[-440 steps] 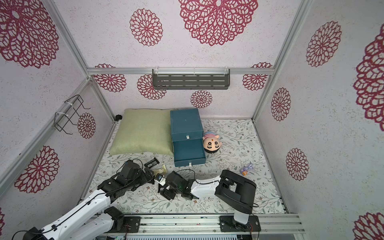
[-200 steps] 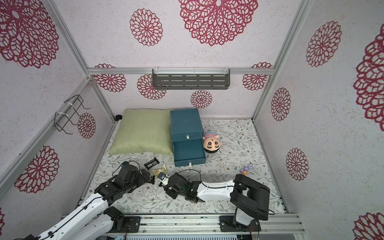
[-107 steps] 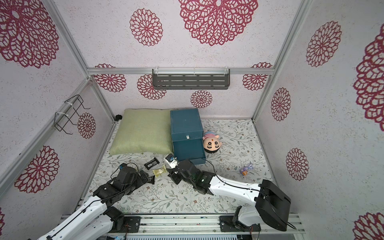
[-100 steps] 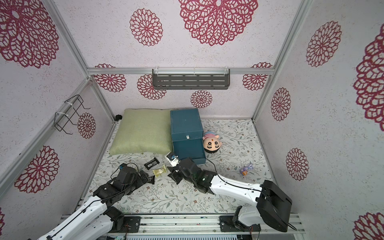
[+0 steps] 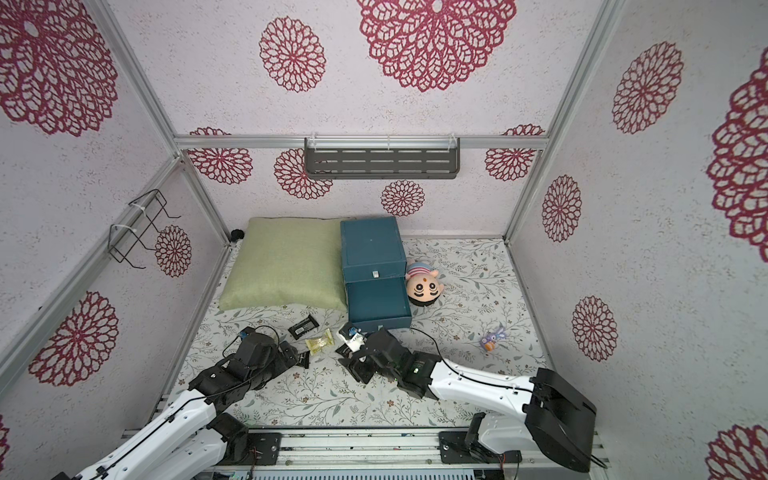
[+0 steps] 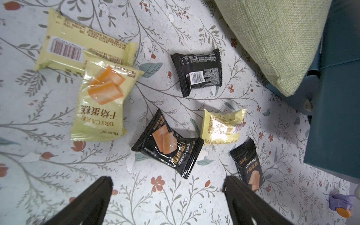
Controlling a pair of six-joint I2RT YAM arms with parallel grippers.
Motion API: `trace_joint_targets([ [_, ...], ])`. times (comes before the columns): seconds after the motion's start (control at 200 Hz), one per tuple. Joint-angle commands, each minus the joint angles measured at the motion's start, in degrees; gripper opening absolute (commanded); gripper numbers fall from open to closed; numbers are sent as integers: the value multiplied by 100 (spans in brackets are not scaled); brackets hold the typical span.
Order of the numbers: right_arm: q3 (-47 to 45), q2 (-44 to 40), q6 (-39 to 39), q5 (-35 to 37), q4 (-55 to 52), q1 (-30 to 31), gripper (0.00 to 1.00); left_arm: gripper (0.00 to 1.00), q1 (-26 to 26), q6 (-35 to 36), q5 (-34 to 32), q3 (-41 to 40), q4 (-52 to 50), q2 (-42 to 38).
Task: Place the cookies into the drawer by color
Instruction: Pick up the cookie at the center of the board.
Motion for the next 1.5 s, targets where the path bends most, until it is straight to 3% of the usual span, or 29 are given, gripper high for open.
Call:
trace_joint_targets([
  [0.0, -270, -140, 236, 277, 78, 107, 73, 97, 55, 96, -19, 12, 181, 109],
  [0.185, -823, 2, 552, 638, 530, 219, 99, 97, 67, 114, 20, 63, 203, 210],
  [0.435, -1209, 509, 633, 1081, 1240, 280, 99, 97, 67, 82, 25, 76, 180, 183],
  [0.62, -982, 1186, 741, 1454, 1315, 277, 99, 97, 64, 62, 23, 67, 186, 178],
  [1.026, -735, 2421, 741, 1800, 2273, 274, 86, 97, 64, 35, 36, 2, 247, 137],
  [1.306, -370, 2792, 501, 1605, 2315, 281, 59, 97, 62, 35, 61, 14, 326, 229],
  [1.496, -317, 2767, 458, 1631, 2254, 290, 48, 97, 62, 28, 50, 5, 352, 256],
])
